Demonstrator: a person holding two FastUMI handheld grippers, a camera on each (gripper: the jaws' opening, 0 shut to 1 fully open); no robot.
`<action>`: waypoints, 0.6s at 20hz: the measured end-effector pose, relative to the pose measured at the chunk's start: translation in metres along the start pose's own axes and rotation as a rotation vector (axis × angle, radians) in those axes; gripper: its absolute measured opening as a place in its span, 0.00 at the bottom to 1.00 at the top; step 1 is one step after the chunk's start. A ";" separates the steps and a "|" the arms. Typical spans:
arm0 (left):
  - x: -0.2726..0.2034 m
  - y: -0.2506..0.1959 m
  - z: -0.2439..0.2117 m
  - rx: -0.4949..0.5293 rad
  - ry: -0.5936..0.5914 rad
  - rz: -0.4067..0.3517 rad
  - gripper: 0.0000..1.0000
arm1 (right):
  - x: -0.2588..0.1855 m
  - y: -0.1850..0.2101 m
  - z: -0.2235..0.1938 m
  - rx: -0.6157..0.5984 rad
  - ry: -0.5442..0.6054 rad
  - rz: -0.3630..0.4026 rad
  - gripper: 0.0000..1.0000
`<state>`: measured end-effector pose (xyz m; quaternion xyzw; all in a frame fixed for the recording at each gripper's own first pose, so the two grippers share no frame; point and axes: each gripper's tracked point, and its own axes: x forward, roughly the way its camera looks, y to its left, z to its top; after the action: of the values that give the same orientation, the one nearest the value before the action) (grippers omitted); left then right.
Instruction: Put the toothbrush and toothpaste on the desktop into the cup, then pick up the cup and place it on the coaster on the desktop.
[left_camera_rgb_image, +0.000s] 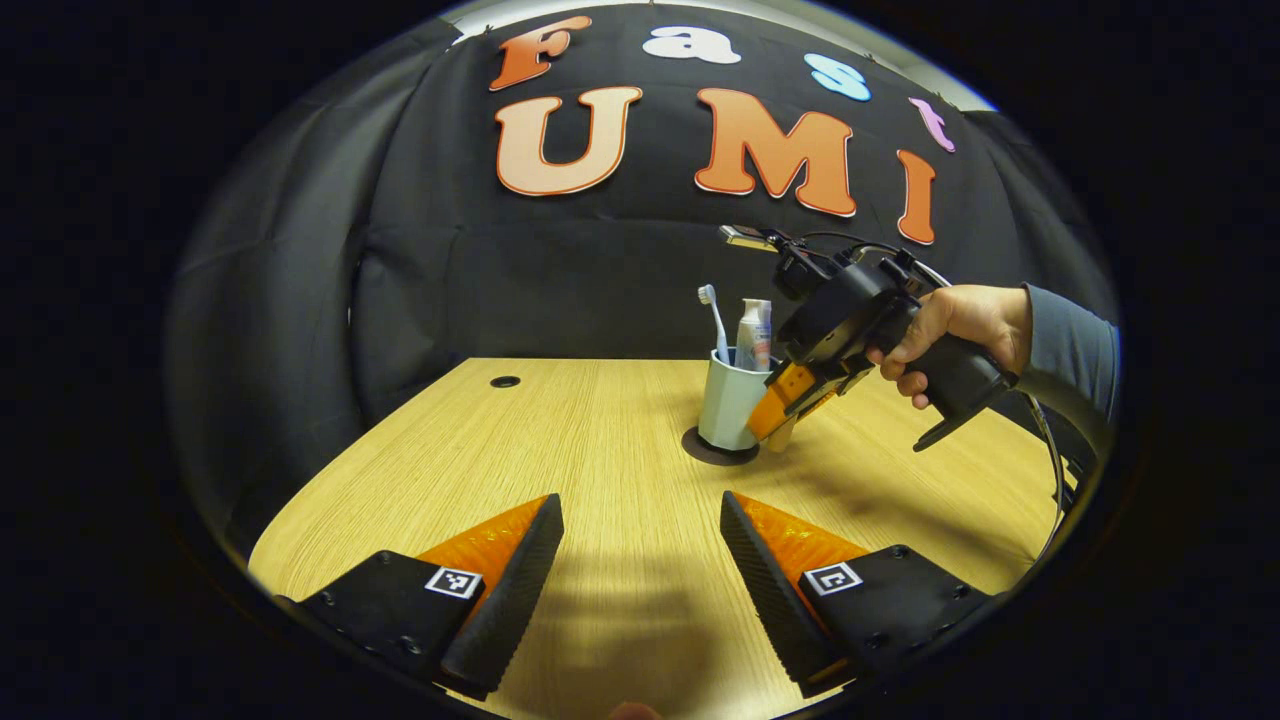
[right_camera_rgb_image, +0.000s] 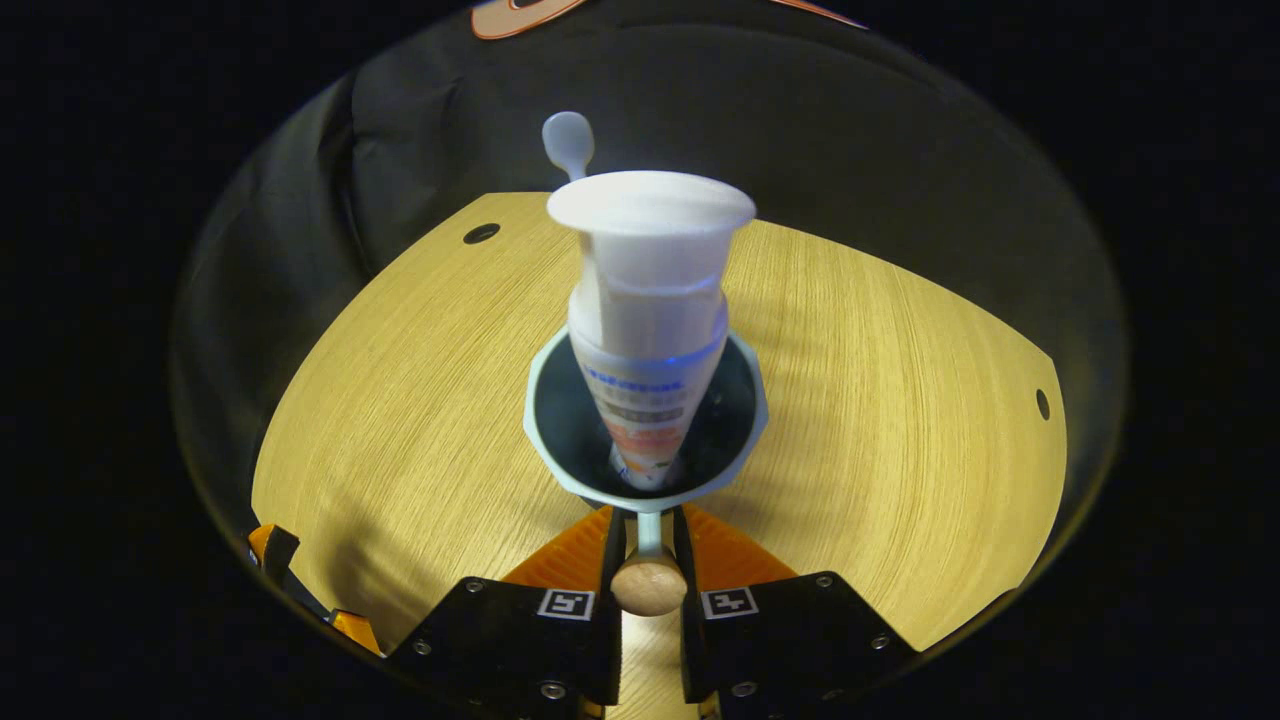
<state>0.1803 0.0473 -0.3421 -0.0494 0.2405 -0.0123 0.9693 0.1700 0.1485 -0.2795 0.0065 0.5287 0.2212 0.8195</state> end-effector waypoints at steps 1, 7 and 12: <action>0.000 0.004 -0.003 -0.008 0.007 0.002 1.00 | 0.000 0.000 -0.001 0.002 0.008 -0.008 0.24; 0.010 0.008 -0.015 -0.057 0.032 0.003 0.98 | -0.004 0.000 0.000 -0.013 -0.008 0.008 0.26; 0.003 0.005 -0.008 -0.062 0.015 0.004 0.98 | -0.029 -0.006 0.010 -0.035 -0.083 0.014 0.47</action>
<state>0.1791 0.0515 -0.3507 -0.0788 0.2481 -0.0032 0.9655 0.1710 0.1343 -0.2511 0.0051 0.4901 0.2356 0.8392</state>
